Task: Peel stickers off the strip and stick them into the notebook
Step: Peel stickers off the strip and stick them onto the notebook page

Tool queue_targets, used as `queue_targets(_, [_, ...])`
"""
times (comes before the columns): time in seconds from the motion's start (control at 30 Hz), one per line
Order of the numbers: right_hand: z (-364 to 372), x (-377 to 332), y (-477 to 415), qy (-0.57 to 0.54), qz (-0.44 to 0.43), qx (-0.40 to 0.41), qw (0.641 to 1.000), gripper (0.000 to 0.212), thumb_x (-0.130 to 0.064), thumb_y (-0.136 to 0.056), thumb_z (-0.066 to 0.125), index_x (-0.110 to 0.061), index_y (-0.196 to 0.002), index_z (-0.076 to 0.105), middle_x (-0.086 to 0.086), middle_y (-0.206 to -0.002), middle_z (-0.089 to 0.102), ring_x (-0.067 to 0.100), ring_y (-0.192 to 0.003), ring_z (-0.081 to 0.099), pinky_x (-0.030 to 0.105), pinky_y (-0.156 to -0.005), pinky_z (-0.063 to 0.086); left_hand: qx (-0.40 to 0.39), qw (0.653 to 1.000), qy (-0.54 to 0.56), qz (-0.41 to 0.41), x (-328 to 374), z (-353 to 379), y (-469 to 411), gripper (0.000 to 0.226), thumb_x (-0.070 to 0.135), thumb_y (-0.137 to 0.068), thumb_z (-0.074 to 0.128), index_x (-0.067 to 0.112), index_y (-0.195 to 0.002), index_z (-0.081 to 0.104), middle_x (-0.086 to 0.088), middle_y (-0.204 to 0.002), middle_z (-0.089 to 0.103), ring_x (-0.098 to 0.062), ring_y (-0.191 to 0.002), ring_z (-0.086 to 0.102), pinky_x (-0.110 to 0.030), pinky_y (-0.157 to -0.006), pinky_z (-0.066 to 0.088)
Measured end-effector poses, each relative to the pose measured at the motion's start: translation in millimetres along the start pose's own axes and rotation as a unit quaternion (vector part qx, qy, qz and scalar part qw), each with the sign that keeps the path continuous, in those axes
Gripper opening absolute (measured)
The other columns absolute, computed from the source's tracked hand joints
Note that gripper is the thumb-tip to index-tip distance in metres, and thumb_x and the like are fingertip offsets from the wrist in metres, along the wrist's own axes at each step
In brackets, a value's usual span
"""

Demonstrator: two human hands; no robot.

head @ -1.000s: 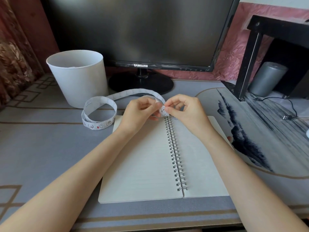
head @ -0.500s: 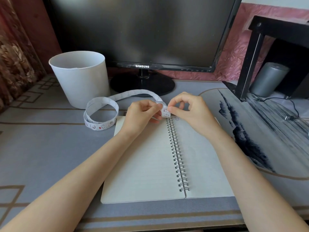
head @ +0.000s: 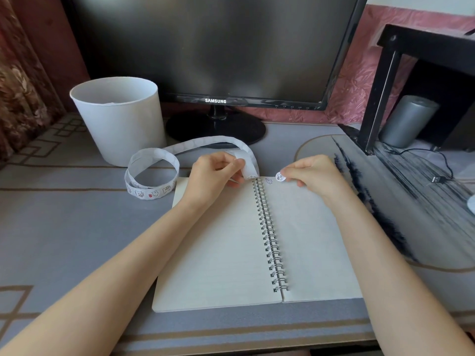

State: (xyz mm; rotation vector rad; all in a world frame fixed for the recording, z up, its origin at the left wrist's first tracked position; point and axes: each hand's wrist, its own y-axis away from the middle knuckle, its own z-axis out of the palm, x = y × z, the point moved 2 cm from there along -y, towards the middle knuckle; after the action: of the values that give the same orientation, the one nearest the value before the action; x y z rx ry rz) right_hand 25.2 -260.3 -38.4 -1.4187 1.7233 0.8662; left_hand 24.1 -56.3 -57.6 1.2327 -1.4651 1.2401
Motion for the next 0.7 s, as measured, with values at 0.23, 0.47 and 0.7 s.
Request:
queue_targets(0.23, [3.1,0.2,1.0,0.009,0.001,-0.006,1.0,0.009,-0.008,-0.078,0.069,-0.005,-0.085,0.074,0.003,-0.067,0.063,0.007,-0.05,0.039,0.011,-0.046,0.034,0.002,1.0,-0.003,-0.003,-0.3,0.3,-0.1,0.018,0.015,-0.091,0.062,0.002,-0.079,0.065,-0.003,-0.067,0.068,-0.011,-0.065,0.066,-0.025,-0.069,0.058])
queue_targets(0.47, [4.4,1.2,1.2,0.022,-0.003,0.0,1.0,0.007,-0.009,-0.078,0.069,-0.007,-0.083,0.074,0.009,-0.071,0.064,0.009,-0.051,0.039,0.018,-0.048,0.033,0.003,1.0,-0.007,-0.002,0.4,-0.1,0.1,0.019,0.015,-0.091,0.062,0.002,-0.078,0.065,-0.002,-0.066,0.067,-0.011,-0.064,0.066,-0.025,-0.069,0.058])
queue_targets(0.7, [4.5,2.2,1.0,0.035,-0.006,0.006,0.999,0.007,-0.012,-0.077,0.07,-0.008,-0.081,0.074,0.009,-0.073,0.064,0.012,-0.054,0.04,0.022,-0.049,0.031,0.005,1.0,-0.007,0.0,2.0,0.4,0.7,0.02,0.014,-0.091,0.062,0.001,-0.077,0.065,-0.004,-0.066,0.066,-0.007,-0.059,0.063,-0.022,-0.067,0.057])
